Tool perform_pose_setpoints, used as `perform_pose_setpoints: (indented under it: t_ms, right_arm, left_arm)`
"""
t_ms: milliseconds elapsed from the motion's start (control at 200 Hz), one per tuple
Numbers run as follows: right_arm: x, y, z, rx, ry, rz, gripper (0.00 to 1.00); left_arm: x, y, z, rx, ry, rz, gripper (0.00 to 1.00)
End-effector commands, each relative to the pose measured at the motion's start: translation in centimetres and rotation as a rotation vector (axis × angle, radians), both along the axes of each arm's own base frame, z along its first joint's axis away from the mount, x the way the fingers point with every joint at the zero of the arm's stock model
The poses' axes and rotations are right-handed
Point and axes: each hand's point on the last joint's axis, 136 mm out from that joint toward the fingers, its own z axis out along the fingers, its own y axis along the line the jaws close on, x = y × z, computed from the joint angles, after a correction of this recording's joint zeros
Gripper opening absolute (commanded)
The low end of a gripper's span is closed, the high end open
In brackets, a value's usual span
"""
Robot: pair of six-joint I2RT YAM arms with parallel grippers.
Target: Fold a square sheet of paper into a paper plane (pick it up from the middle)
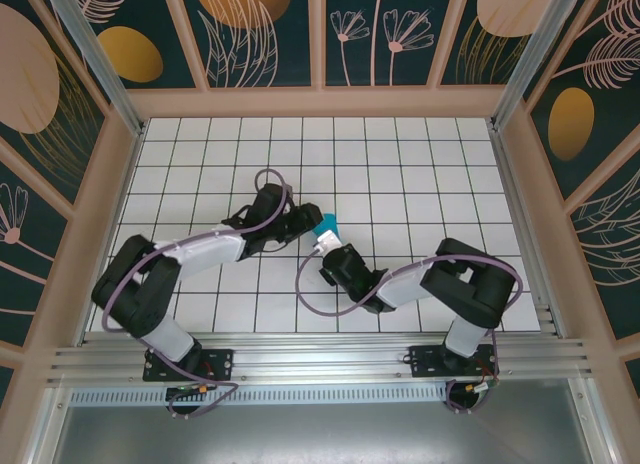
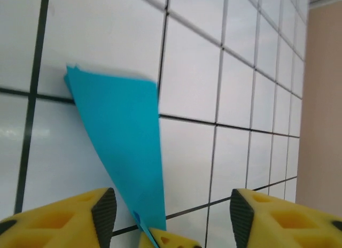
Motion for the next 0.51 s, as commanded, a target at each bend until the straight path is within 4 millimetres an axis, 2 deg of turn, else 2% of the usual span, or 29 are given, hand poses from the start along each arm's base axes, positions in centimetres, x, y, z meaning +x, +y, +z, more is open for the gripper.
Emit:
perform_pose_setpoints:
  t_ms: [0, 100, 185, 500]
  right_arm:
    - [-0.6, 1.2, 1.7, 0.194, 0.061, 0.025, 0.00]
    - [-0.9, 1.4, 1.9, 0.261, 0.104, 0.036, 0.00]
    - [-0.9, 1.4, 1.9, 0.309, 0.141, 0.032, 0.00]
    - [-1.2, 0.3, 3.2, 0.590, 0.290, 0.007, 0.00]
  left_arm:
    - [0.4, 3.2, 1.4, 0.082, -0.073, 0.113, 0.69]
    - [0.4, 4.2, 2.4, 0.095, -0.112, 0.144, 0.72]
    - [0.4, 4.2, 2.8, 0.091, -0.127, 0.140, 0.72]
    - [0.0, 2.6, 1.6, 0.034, -0.106, 0.073, 0.70]
